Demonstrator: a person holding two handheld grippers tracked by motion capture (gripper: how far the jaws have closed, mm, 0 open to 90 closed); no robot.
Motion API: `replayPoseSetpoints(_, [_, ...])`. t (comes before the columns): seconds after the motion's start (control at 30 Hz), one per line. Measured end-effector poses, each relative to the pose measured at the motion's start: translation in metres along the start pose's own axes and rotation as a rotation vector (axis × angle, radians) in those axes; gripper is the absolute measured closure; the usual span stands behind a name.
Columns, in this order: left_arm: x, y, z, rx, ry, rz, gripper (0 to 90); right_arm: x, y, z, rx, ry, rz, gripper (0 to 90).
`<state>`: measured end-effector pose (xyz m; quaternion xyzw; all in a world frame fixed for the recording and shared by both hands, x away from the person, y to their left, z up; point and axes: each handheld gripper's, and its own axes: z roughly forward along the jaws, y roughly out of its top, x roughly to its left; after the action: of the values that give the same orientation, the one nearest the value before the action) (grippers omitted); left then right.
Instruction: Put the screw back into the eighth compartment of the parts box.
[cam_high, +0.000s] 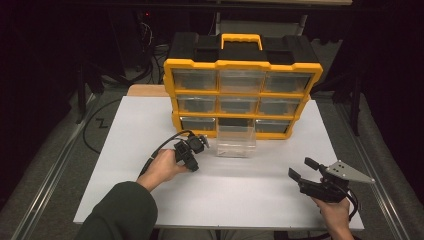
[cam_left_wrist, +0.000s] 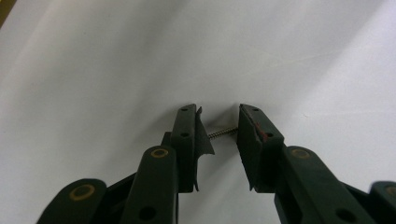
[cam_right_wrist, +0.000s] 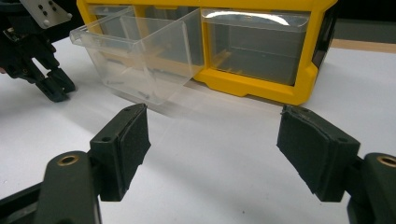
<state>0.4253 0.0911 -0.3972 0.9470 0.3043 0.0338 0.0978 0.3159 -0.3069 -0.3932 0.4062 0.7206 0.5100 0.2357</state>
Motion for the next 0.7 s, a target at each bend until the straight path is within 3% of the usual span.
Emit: replayPoseSetpoints(0.7, [0.0014, -0.0008, -0.0013, -0.009, -0.009, 0.0, 70.4, 0.0001, -0.0002, 0.0005, 0.001, 0.004, 0.001, 26.5])
